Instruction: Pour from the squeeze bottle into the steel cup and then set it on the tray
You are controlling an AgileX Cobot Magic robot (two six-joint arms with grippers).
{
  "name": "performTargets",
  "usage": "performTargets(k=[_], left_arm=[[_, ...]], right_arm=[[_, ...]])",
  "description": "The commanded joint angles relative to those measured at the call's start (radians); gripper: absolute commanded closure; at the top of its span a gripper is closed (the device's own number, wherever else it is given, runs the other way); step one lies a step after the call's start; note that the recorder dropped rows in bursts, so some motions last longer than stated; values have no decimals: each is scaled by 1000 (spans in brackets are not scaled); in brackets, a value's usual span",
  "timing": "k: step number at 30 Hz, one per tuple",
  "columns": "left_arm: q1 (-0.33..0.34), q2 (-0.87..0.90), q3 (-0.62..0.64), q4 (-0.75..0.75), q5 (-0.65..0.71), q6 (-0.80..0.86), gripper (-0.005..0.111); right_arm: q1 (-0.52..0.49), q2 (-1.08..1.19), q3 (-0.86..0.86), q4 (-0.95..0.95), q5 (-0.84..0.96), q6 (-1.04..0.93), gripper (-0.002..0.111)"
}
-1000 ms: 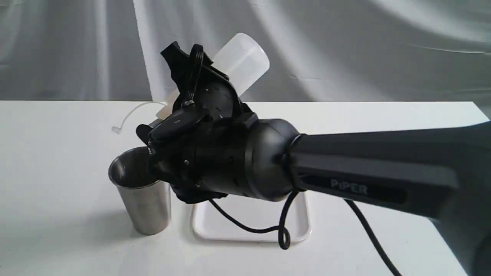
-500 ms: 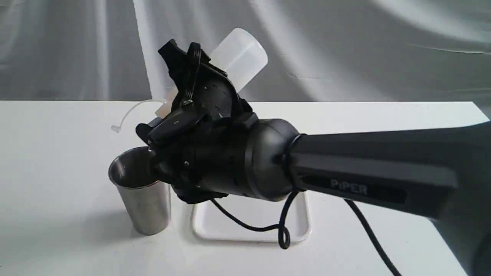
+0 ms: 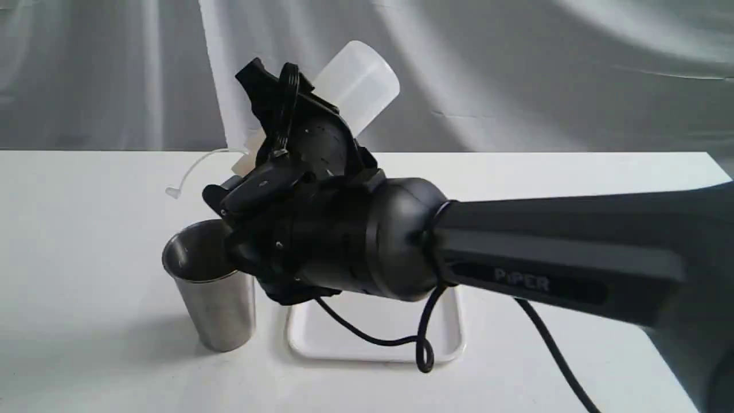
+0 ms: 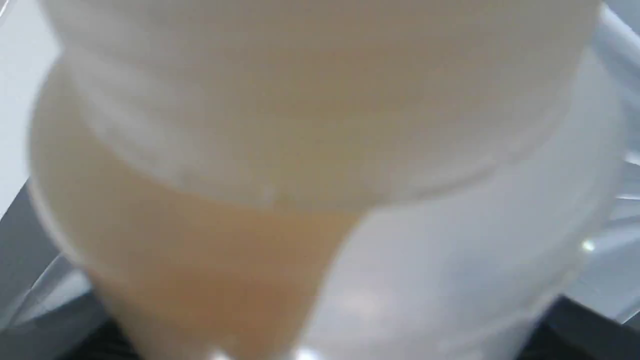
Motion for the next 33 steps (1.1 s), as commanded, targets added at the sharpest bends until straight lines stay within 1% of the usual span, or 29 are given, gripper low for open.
performTargets(k=[1, 6, 14, 21, 27, 33], left_arm=[[-6, -3, 4, -1, -7, -3, 107], [-6, -3, 4, -1, -7, -3, 107], [-6, -3, 4, -1, -7, -5, 107], [-6, -3, 4, -1, -7, -1, 107], [-6, -3, 4, -1, -7, -3, 107], [-6, -3, 4, -1, -7, -5, 107]], right_arm=[[1, -8, -7, -34, 14, -2, 98], [1, -8, -7, 1, 13, 35, 98], [1, -8, -7, 33, 13, 335, 98], [1, -8, -7, 67, 13, 520, 98], [1, -8, -7, 105, 13, 614, 98], [1, -8, -7, 110, 13, 639, 98]])
